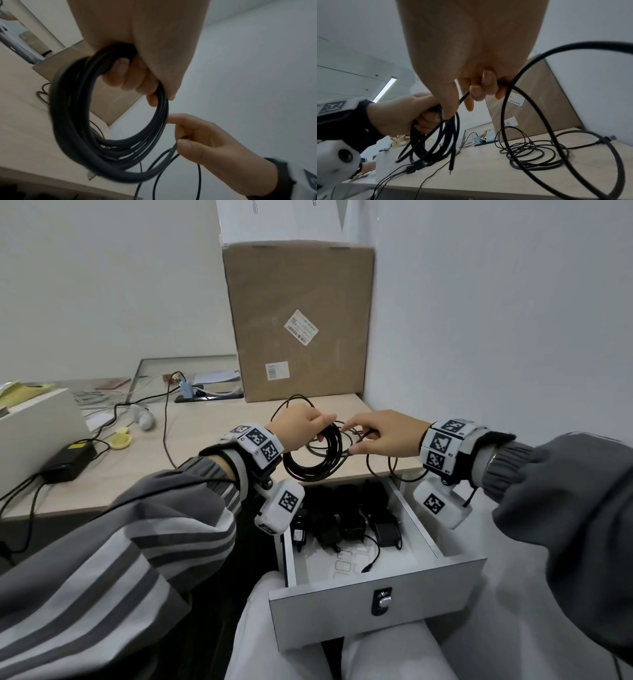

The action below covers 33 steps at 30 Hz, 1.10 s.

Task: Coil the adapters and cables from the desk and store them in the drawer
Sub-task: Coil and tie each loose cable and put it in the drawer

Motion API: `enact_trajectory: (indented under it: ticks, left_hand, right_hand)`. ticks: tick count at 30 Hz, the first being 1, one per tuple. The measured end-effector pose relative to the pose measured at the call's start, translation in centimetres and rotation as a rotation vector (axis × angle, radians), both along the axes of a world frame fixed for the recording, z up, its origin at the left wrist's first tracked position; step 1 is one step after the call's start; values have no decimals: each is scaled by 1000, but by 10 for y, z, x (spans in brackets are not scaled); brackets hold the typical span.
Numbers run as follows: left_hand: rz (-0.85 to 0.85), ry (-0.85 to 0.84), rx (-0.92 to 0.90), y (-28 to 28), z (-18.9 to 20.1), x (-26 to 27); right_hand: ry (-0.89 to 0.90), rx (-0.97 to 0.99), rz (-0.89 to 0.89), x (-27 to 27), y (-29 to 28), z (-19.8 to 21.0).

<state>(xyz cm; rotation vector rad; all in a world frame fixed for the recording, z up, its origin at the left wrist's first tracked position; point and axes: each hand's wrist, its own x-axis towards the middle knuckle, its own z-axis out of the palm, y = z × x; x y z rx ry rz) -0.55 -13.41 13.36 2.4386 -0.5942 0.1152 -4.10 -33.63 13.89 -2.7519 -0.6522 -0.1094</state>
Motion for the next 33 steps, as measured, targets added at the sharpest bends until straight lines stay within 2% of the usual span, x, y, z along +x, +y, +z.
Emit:
enact_trajectory:
  ticks: [5, 9, 12, 15, 20, 24, 27, 28, 30, 33]
  left_hand:
    - [-76, 18, 76, -14, 4, -6]
    - [-96, 101, -48, -13, 4, -5]
    - [-80, 110, -199, -12, 0, -1]
    - [-69, 79, -186, -16, -1, -1]
    - [-113, 153, -165, -23, -1, -3]
    - [-136, 168, -296, -21, -1, -6]
    - [36, 113, -543, -13, -2, 2]
    - [83, 185, -668, -9, -4, 4]
    - [92, 452, -884, -3, -13, 5]
    - [-49, 712, -976, -15, -35, -6]
  right_hand:
    - [48, -90, -2, 2, 12, -7]
    - [102, 66, -12, 3, 8, -14]
    - [42, 182, -20, 3, 5, -18]
    - [10, 135, -56, 4, 7, -24]
    - [23, 182, -29, 1, 14, -30]
    - [-49, 240, -33, 0, 13, -33]
    - [-90, 380, -162, 3, 5, -37]
    - [-110, 447, -221, 5, 1, -38]
    - [-141, 574, -317, 10, -6, -41]
    - [-123, 673, -351, 14, -4, -45]
